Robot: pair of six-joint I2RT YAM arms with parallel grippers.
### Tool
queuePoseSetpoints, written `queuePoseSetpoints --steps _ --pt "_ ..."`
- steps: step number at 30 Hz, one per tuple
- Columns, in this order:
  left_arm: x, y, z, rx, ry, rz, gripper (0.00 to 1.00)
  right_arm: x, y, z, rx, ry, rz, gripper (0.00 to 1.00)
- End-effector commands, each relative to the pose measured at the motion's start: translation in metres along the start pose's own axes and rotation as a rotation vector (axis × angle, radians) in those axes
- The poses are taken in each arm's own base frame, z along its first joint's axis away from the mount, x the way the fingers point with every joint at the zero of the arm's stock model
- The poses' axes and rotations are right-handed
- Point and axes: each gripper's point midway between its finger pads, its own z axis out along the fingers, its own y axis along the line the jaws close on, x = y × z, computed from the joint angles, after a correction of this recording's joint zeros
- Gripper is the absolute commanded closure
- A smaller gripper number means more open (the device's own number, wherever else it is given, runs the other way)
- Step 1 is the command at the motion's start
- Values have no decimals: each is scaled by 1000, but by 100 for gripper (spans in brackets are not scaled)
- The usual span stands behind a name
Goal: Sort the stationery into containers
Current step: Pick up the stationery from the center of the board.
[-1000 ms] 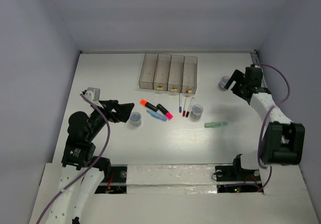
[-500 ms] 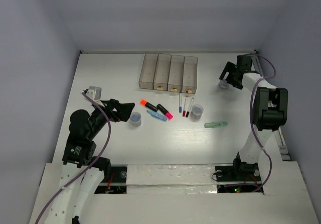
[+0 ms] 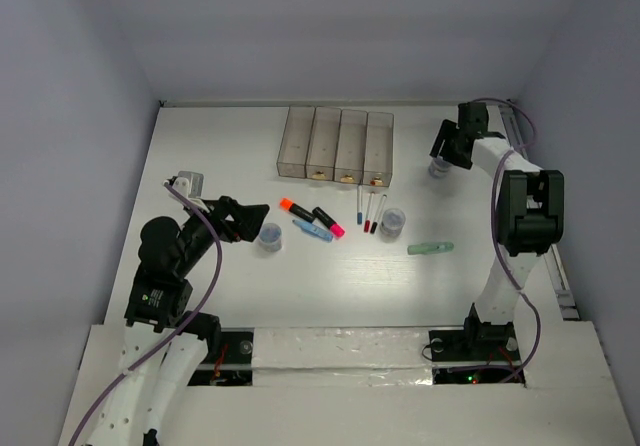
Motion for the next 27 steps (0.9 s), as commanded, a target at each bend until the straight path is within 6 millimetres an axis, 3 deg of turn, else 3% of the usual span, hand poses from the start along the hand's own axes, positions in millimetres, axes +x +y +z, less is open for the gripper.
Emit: queuePoseSetpoints --steps 1,2,5,8,9,13,15,17,23,27 --pt "-5 -3 1 17 -20 6 2 -13 0 -3 31 -12 -32 28" --pt "-5 -3 1 17 -20 6 2 -16 0 -3 37 -9 -34 22" --pt "-5 -4 1 19 -22 7 2 -9 2 -1 43 15 -56 21" --pt "-5 -4 1 19 -22 7 2 -8 1 -1 47 20 -56 31" --pt "-6 -5 0 21 -24 8 2 -9 0 -2 51 15 -55 41" --pt "-6 -5 0 21 -26 9 2 -15 7 -9 42 3 -58 41" --pt "-6 -5 0 22 -27 9 2 -18 12 -15 35 1 -63 54" --pt "-6 -5 0 20 -28 9 2 -28 22 -27 6 -33 -63 55" --pt "-1 -3 4 16 -5 1 6 -87 111 -98 -236 -223 -100 60" --pt "3 3 8 -6 13 -8 9 -108 152 -110 -309 -287 -127 60"
